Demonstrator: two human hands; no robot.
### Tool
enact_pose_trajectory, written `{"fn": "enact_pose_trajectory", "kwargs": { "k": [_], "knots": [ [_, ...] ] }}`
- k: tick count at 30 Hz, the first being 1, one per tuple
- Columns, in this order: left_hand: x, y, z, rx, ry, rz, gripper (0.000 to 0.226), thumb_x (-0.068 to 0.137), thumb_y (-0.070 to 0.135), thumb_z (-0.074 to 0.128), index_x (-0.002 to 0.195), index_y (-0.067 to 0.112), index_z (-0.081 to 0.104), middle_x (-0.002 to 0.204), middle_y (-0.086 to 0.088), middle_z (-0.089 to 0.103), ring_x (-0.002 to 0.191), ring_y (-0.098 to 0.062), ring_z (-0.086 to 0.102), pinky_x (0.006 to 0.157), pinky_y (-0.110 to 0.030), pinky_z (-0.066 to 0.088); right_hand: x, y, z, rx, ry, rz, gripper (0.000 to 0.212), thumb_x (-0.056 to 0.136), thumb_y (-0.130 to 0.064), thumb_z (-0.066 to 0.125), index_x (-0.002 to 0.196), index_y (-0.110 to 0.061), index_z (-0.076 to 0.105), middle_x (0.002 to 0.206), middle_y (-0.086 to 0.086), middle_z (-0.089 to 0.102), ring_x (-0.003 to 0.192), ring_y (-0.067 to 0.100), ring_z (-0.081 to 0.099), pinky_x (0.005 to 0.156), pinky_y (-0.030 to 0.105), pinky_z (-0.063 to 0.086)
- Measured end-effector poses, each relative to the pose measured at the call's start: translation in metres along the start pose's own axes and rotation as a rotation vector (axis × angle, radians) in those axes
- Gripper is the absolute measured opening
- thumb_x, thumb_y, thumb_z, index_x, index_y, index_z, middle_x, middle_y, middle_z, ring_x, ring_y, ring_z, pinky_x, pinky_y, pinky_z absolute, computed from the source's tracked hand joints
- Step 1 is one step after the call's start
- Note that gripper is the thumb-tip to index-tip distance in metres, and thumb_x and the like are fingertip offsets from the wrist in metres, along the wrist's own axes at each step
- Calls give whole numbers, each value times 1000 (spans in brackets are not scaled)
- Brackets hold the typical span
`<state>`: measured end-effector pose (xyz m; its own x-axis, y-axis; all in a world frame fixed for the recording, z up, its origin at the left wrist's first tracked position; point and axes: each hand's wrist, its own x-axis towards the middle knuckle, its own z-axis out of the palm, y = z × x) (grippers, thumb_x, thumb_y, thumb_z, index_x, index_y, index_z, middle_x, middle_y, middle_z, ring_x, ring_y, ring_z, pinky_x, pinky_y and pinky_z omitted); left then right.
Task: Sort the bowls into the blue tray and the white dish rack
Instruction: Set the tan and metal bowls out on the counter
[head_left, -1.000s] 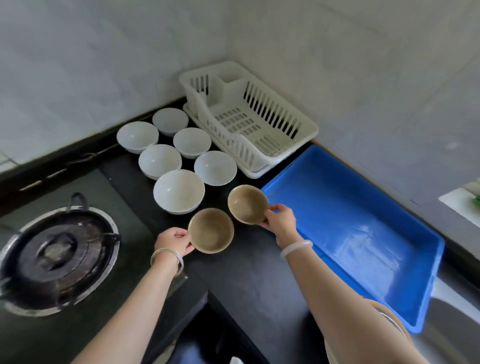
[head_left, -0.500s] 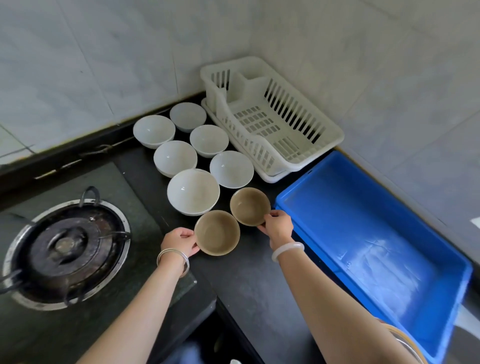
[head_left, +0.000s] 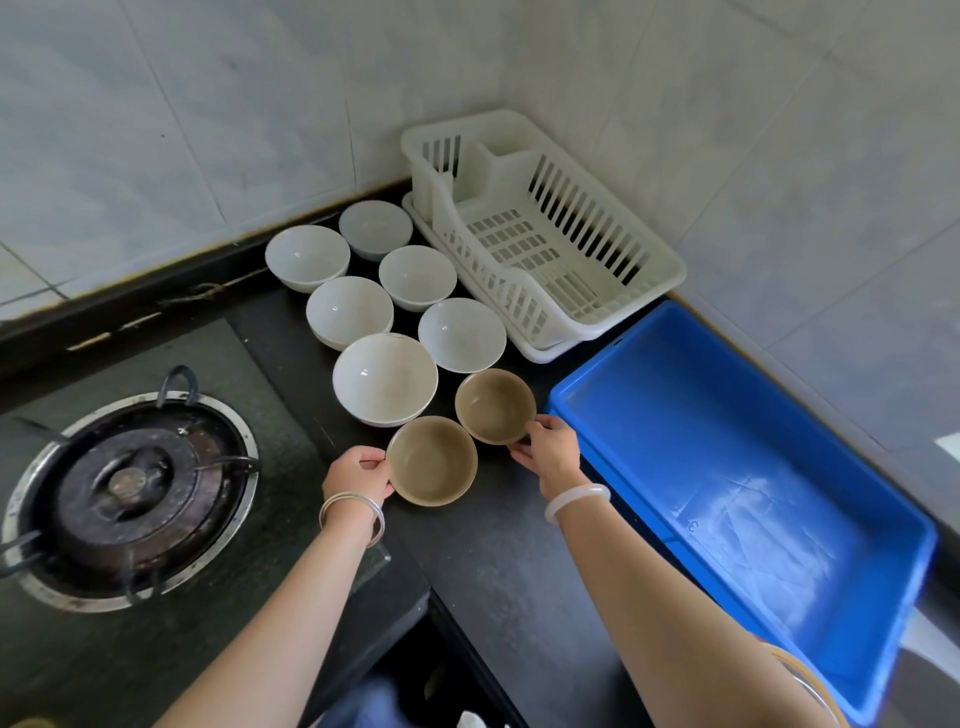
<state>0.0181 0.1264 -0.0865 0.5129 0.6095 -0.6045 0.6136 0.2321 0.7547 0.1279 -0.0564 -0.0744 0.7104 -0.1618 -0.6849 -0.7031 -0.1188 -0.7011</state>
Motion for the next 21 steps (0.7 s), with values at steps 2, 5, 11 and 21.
{"fn": "enact_pose_trajectory", "kwargs": {
  "k": [2,5,11,21],
  "knots": [
    [-2,0,0,9,5,23,13,84,2,59,94,9,63,95,-11,64,80,-24,61,73,-32,54,-2,0,-1,-14,-20,6,28,97,-17,49,125,-16,53,113,8,62,91,20,67,71,29,56],
    [-6,2,-2,95,2,74,21,85,5,56,103,10,64,102,-11,67,82,-25,63,83,-39,55,-5,1,-4,-30,-42,6,32,97,-21,49,129,-17,51,114,6,61,89,18,66,74,30,56],
    [-26,12,-5,524,-14,314,35,90,19,50,124,14,57,124,-6,63,112,-27,58,90,-33,44,-29,4,-31,-174,-46,-105,39,99,-22,45,139,-19,44,128,4,56,93,18,64,84,31,55],
    [-120,4,55,590,-343,545,27,90,14,51,115,17,61,117,-1,65,104,-18,61,90,-29,47,-107,50,-157,-418,174,-383,18,94,-24,44,99,-27,61,93,-3,70,84,25,65,73,37,53]
  ]
}}
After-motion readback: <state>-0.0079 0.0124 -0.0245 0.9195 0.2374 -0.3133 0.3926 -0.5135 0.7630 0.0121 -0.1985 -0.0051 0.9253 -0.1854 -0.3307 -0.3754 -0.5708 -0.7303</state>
